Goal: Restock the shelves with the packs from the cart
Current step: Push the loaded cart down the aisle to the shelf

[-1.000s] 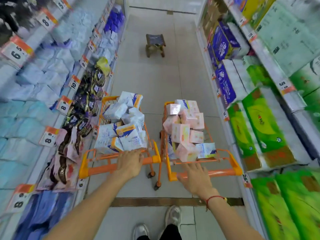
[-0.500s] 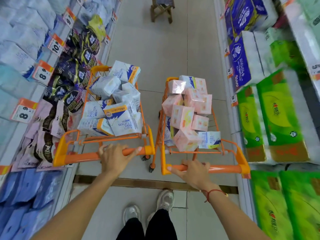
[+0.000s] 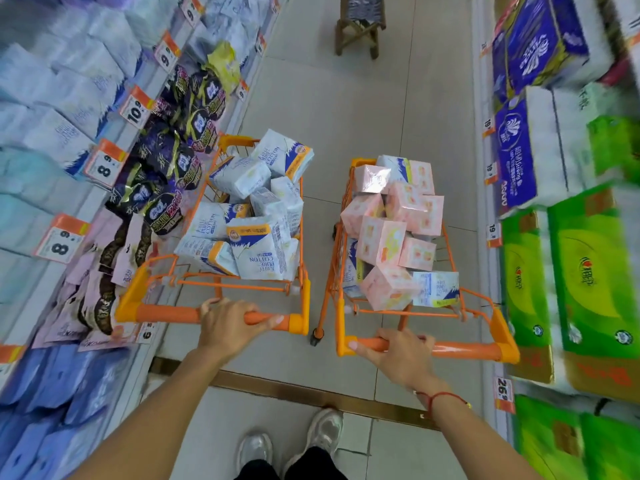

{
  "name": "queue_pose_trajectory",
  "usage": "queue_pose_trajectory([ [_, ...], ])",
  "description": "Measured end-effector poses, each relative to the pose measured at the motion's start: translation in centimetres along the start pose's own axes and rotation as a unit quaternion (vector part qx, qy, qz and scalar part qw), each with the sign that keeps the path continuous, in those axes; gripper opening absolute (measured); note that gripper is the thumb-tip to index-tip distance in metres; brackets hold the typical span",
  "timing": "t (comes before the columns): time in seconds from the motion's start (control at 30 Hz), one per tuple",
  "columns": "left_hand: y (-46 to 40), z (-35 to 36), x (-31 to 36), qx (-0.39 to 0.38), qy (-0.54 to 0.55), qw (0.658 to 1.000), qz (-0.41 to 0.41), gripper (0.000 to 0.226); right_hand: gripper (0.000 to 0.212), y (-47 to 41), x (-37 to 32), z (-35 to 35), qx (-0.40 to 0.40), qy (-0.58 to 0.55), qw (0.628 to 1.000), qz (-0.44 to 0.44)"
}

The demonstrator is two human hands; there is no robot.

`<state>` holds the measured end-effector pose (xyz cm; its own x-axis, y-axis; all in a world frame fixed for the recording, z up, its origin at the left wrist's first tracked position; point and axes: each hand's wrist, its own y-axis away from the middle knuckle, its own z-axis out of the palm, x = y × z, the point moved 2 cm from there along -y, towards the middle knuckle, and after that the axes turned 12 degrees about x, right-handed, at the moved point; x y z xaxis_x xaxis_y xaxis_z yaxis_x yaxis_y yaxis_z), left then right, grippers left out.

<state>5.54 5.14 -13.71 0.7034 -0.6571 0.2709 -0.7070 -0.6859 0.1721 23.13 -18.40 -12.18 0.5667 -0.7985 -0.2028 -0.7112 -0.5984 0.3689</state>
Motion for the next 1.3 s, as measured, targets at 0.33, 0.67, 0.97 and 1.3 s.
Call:
queue_pose_trajectory([
  [0.33,-9.5,-0.2,4.3,0.010,0.055,0.998,-0.005,0.063,0.063,-8.3,1.4,-3.7,-0.021,-0.004,1.000,-0.012],
  [0.67,-22.8,-1.0,10.5,-0.023,0.035,0.999,-0.003,0.059,0.078,-19.7,2.2,-8.7,-0.023,-0.011,1.000,-0.013],
  [0.97,-35.9,-1.9,14.6,-0.008,0.030,0.999,-0.006,0.084,0.080,-33.7,4.9,-14.9,-0.025,0.011,0.999,-0.024],
  [1.3,-51.4,-3.2,21.7,-0.020,0.019,0.999,-0.046,0.063,0.074,-49.5,8.0,-21.8,-0.016,0.003,0.999,-0.051],
])
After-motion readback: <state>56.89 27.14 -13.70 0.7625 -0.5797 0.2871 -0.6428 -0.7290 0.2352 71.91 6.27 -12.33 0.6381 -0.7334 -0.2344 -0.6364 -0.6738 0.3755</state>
